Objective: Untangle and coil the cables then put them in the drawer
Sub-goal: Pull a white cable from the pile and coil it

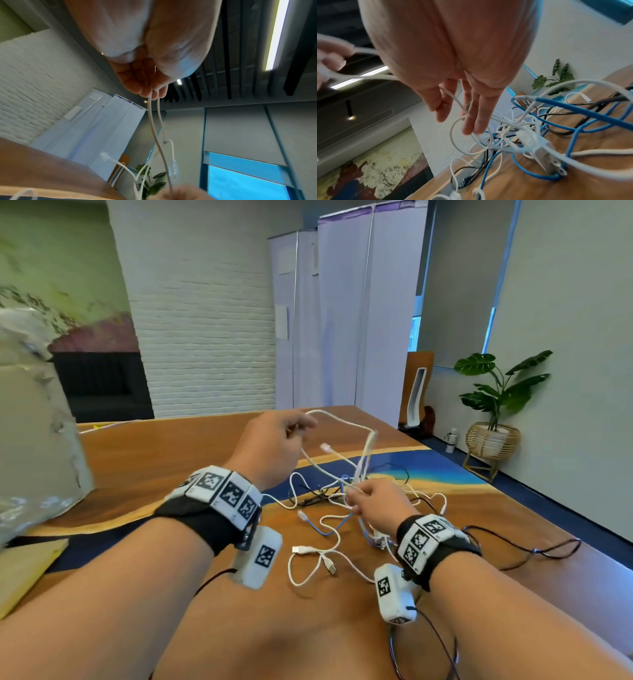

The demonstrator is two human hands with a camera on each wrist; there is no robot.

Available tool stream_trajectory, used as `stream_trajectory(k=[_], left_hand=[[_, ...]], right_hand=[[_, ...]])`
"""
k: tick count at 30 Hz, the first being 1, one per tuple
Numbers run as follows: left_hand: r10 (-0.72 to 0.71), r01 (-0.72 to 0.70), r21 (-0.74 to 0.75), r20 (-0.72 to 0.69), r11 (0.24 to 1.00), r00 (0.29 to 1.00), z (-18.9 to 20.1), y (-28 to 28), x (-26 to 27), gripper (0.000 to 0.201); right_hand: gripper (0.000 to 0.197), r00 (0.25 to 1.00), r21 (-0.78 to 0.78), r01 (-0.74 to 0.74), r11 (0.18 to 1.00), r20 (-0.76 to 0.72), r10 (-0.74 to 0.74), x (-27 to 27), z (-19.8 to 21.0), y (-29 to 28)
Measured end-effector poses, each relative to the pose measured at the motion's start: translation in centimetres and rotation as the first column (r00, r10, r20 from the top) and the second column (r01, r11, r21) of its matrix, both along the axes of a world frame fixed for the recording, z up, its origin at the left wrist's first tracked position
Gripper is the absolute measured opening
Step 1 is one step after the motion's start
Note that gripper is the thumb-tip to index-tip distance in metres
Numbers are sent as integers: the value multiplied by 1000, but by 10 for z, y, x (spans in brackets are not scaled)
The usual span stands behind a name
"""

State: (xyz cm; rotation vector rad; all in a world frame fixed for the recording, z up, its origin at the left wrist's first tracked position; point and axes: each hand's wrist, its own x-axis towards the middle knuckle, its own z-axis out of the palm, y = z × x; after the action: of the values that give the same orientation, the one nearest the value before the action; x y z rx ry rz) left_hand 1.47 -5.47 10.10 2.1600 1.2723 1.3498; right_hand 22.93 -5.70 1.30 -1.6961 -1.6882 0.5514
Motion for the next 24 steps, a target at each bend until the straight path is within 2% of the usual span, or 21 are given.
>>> stream_trajectory(k=[2, 4, 9, 10, 13, 14, 16, 18, 21, 23, 24], left_hand=[[68, -69, -27, -29, 997, 997, -8, 8, -29, 29], [111, -111, -52, 3, 992, 994, -22, 15, -55, 29], [160, -166, -178, -49, 970, 986, -39, 15, -87, 18], [137, -136, -204, -9, 970, 991, -39, 12, -90, 17], [10, 45, -216, 247, 975, 969, -33, 0, -86, 44], [-21, 81, -210, 274, 974, 962, -29, -7, -82, 49], [-63, 107, -220, 202, 970, 977, -28, -18, -70, 48], [-88, 99, -266, 56, 959, 995, -36, -22, -61, 45], [-146, 107, -336, -93, 936, 985, -50, -30, -50, 41], [-127, 85, -293, -128, 952, 984, -54, -38, -42, 15], [-123, 92, -275, -95, 957, 988, -54, -40, -40, 12]], right_hand=[[28, 999, 62, 50, 997, -22, -49, 2, 11, 10], [20, 998, 99, 58, 993, -31, -55, -1, 25, 19], [31, 990, 176, 6, 984, 140, -31, -22, 45, 28], [33, 994, 184, 4, 983, 105, -24, -25, 47, 29], [38, 990, 150, -2, 989, -143, 23, -33, 55, 25], [39, 969, 134, -10, 991, -242, 42, -37, 56, 23], [38, 890, 108, -22, 994, -450, 68, -46, 60, 16], [35, 794, 93, -31, 995, -603, 81, -56, 68, 4], [32, 724, 114, -68, 991, -678, 128, -65, 82, -14], [33, 692, 129, -84, 988, -706, 151, -64, 86, -21], [33, 684, 131, -81, 988, -713, 150, -61, 86, -23]])
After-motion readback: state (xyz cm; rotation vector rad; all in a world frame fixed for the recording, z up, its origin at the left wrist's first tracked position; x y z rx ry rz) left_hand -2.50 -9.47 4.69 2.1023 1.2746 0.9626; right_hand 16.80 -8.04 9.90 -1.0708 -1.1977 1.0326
